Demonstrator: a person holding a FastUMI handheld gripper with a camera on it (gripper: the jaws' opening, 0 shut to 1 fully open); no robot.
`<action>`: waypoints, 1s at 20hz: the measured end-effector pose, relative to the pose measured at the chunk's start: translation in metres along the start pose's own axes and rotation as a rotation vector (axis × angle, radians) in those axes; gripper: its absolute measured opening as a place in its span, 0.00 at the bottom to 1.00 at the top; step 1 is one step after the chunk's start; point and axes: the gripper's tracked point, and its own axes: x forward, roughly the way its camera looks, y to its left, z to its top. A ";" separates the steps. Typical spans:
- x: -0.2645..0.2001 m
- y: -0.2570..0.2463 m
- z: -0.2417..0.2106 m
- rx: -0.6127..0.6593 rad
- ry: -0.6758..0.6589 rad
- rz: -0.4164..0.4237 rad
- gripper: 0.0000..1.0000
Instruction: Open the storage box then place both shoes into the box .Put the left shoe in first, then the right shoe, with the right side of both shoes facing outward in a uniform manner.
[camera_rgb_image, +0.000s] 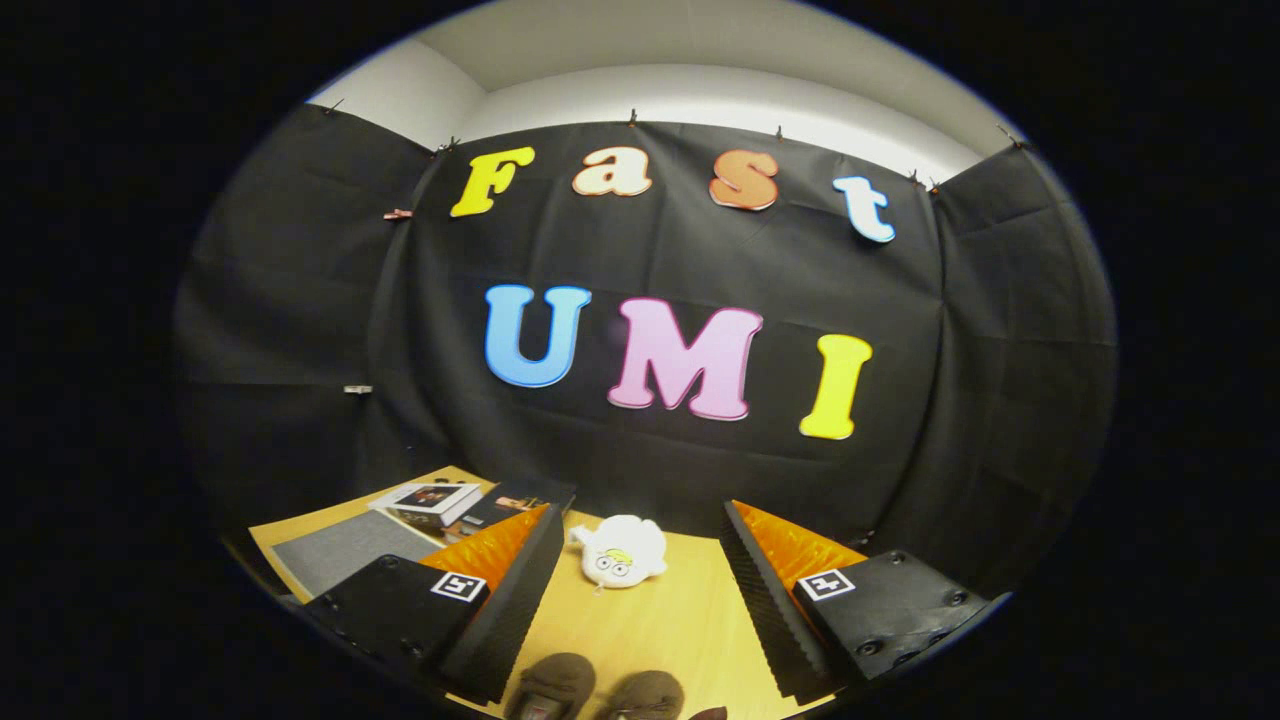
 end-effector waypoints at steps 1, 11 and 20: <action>0.003 0.012 -0.007 0.018 0.033 0.048 0.97; 0.015 0.119 -0.091 0.448 0.409 0.439 0.98; 0.008 0.193 -0.171 0.865 0.701 0.654 0.98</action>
